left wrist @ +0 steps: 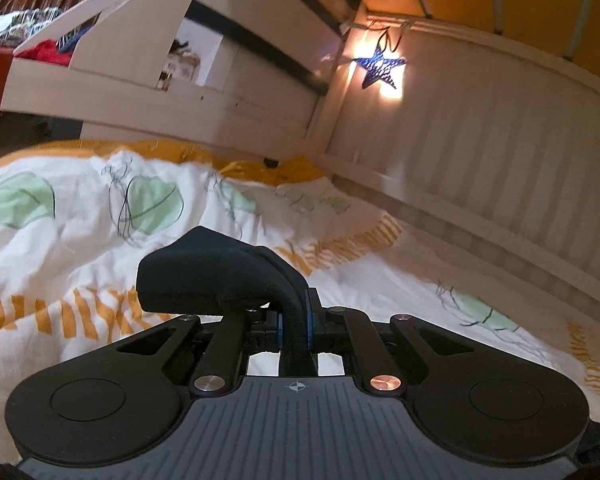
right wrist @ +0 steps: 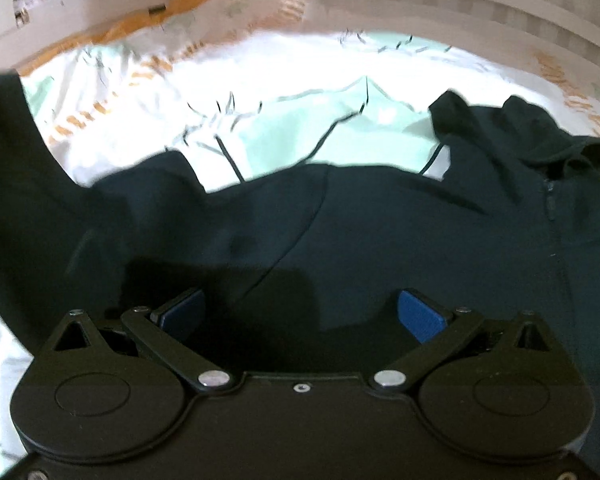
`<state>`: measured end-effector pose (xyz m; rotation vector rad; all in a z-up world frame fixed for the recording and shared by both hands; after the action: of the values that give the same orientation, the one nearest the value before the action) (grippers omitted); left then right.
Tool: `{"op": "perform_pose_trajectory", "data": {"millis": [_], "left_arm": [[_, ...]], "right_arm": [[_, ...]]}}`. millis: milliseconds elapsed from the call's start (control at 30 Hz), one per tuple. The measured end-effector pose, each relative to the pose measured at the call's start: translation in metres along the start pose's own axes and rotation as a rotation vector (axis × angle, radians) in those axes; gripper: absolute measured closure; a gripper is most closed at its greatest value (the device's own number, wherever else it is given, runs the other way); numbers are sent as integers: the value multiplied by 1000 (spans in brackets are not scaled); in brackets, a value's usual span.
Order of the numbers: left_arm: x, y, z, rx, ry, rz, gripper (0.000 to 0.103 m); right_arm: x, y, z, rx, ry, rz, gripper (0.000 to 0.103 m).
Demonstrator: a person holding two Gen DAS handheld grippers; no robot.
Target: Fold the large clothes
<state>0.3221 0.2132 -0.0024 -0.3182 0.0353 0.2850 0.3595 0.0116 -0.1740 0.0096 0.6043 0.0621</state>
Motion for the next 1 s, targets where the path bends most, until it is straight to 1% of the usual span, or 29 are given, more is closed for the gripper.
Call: {"op": "perform_pose_trajectory", "data": {"millis": [33, 100, 167, 267, 300, 367, 533, 600, 633, 700, 733, 767, 800, 833, 867, 900, 933, 967, 1000], "left_arm": [[-1, -3, 1, 5, -7, -8, 94], [-7, -10, 4, 19, -18, -31, 94], [-14, -21, 7, 26, -32, -73, 94], [-27, -47, 8, 84, -58, -165, 94], [-32, -57, 7, 109, -61, -202, 94], [-42, -80, 1, 141, -58, -285, 94], [-67, -138, -30, 182, 15, -507, 93], [-78, -160, -52, 203, 68, -602, 93], [-83, -170, -66, 218, 109, -656, 92], [-85, -186, -98, 245, 223, -745, 80], [-83, -192, -116, 251, 295, -778, 69], [-80, -195, -133, 251, 376, -807, 63], [-76, -197, -149, 246, 462, -828, 60], [-73, -197, -164, 235, 543, -843, 54], [-70, -195, -174, 217, 600, -853, 44], [-68, -192, -182, 195, 648, -860, 36], [-71, -190, -186, 179, 672, -863, 24], [-72, -186, -186, 164, 679, -867, 20], [-74, -183, -182, 155, 675, -879, 20]], "right_arm": [[6, 3, -3, -14, 5, -17, 0], [10, 9, -6, -55, -16, -39, 0], [12, 9, -6, -62, -23, -44, 0], [4, -2, -2, -4, -32, 8, 2], [-1, -9, 0, 30, -40, 18, 6], [-22, -30, 2, 111, -64, 22, 7], [-80, -94, -10, 185, -103, -49, 6], [-99, -120, -20, 205, -93, -92, 6], [-108, -131, -26, 213, -88, -113, 6], [-125, -153, -38, 229, -73, -155, 6], [-133, -163, -45, 242, -65, -176, 6], [-137, -170, -49, 254, -57, -190, 6], [-143, -176, -54, 265, -50, -203, 6], [-146, -182, -59, 273, -44, -215, 6], [-151, -188, -63, 280, -41, -229, 6], [-156, -193, -66, 286, -40, -237, 6], [-158, -194, -69, 290, -39, -242, 6], [-160, -197, -70, 297, -40, -246, 6], [-162, -199, -70, 303, -43, -248, 6]]}}
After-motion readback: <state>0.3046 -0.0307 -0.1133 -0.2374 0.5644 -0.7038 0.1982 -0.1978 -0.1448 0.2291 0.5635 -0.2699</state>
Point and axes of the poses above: each gripper's, at about its wrist camera, not at the fingertips, and x roughly the way its jaws point, y to its left, z to its top, the point moved 4 cm from there along x, roughly the way its jaws point, and after that the axes turned 11 degrees about -y, right-handed, at the moved point
